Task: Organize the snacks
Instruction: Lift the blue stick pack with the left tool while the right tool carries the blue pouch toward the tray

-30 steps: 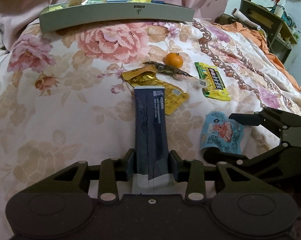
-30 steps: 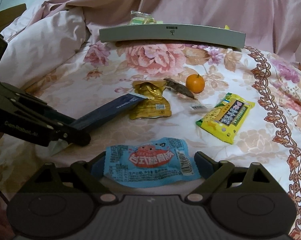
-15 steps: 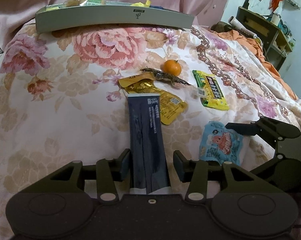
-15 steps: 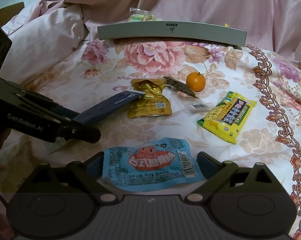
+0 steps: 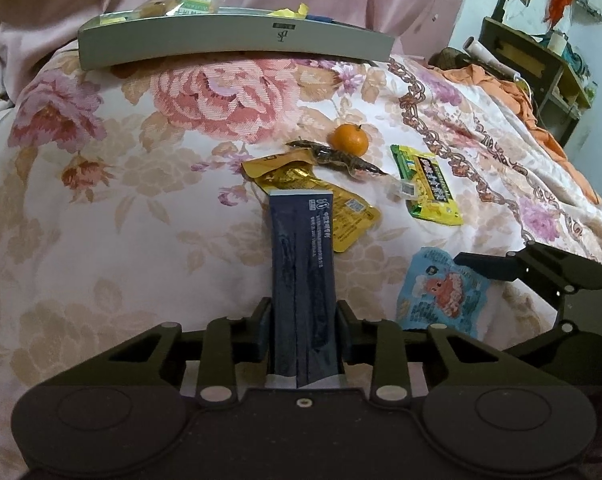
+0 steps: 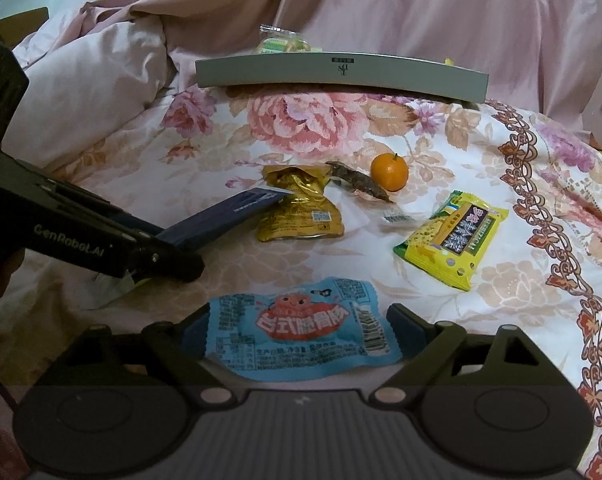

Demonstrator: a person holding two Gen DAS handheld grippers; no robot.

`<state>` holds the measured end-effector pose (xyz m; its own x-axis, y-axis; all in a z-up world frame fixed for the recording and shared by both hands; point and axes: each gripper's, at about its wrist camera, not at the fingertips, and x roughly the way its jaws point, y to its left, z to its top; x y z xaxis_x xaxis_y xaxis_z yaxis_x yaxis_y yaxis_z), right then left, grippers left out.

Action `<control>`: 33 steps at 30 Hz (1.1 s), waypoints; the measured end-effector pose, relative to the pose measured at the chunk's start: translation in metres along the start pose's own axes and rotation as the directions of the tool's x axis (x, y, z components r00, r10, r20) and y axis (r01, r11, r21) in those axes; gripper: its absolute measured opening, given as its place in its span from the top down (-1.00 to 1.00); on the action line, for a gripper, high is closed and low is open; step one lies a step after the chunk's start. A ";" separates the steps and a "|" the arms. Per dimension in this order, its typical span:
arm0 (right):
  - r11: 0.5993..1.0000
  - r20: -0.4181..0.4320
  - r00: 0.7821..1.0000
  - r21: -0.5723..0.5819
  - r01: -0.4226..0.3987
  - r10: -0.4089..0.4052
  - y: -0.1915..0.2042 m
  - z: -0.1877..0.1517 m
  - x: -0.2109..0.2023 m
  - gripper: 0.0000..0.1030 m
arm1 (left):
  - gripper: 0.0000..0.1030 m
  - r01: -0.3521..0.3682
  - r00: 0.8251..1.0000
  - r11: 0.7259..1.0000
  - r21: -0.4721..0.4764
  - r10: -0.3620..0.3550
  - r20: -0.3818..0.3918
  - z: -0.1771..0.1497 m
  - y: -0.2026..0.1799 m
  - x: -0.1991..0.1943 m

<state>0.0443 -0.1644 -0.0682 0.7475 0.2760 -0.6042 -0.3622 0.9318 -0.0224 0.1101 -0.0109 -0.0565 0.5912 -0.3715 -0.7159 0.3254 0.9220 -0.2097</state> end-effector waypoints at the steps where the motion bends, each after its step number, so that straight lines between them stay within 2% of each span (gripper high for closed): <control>1: 1.000 0.001 1.000 -0.003 0.000 0.000 0.001 0.000 0.000 -0.76 | 0.35 0.001 1.000 1.000 -0.001 -0.001 0.002 0.000 0.000 0.000; 6: 1.000 0.019 1.000 -0.030 0.001 -0.001 0.003 0.001 -0.004 -0.74 | 0.36 0.023 0.999 0.999 -0.033 -0.023 0.026 0.000 0.000 -0.004; 15: 0.995 0.048 0.998 -0.100 0.031 -0.027 0.007 0.003 -0.008 -0.72 | 0.37 0.026 0.998 0.999 -0.025 -0.025 0.050 0.000 -0.004 -0.006; 22: 0.991 0.078 0.996 -0.120 0.054 -0.045 0.005 0.005 -0.009 -0.72 | 0.37 0.035 0.992 0.999 -0.032 -0.031 0.123 0.000 -0.003 -0.013; 33: 0.985 0.151 0.987 -0.149 0.086 -0.063 0.000 0.015 -0.015 -0.72 | 0.37 -0.004 0.973 0.998 -0.061 0.018 0.229 0.003 0.002 -0.024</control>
<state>0.0415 -0.1646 -0.0473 0.8444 0.2488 -0.4745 -0.3753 0.9067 -0.1924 0.0988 -0.0001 -0.0376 0.7503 -0.3703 -0.5477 0.2775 0.9283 -0.2475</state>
